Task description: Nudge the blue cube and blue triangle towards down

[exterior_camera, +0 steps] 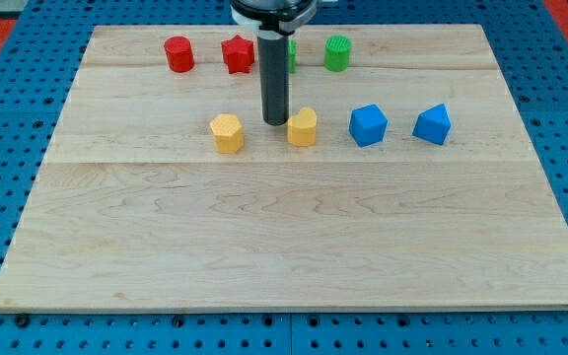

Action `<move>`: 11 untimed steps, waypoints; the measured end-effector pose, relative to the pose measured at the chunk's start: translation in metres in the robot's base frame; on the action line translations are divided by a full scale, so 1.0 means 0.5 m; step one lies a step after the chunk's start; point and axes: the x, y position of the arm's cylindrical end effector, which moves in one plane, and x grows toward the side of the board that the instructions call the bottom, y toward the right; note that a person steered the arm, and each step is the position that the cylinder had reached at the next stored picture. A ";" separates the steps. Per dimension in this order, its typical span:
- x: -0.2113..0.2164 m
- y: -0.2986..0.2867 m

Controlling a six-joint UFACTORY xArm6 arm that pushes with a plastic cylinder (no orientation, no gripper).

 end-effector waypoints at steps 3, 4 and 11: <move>0.026 0.110; -0.066 0.107; -0.007 0.260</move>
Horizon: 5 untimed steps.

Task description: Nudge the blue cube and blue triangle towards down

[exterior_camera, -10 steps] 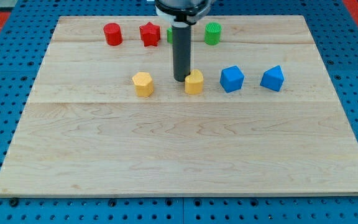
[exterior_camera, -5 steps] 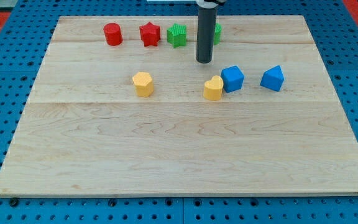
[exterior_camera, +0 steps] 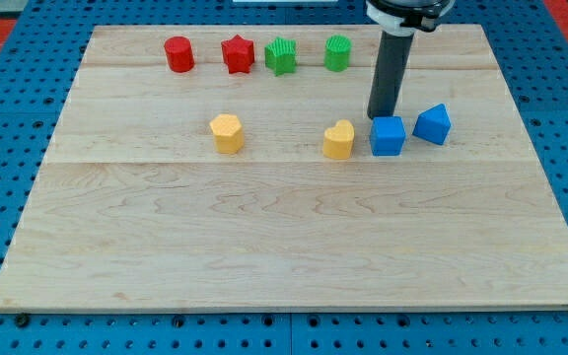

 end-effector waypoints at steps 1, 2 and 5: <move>0.004 0.012; -0.023 0.086; -0.049 0.138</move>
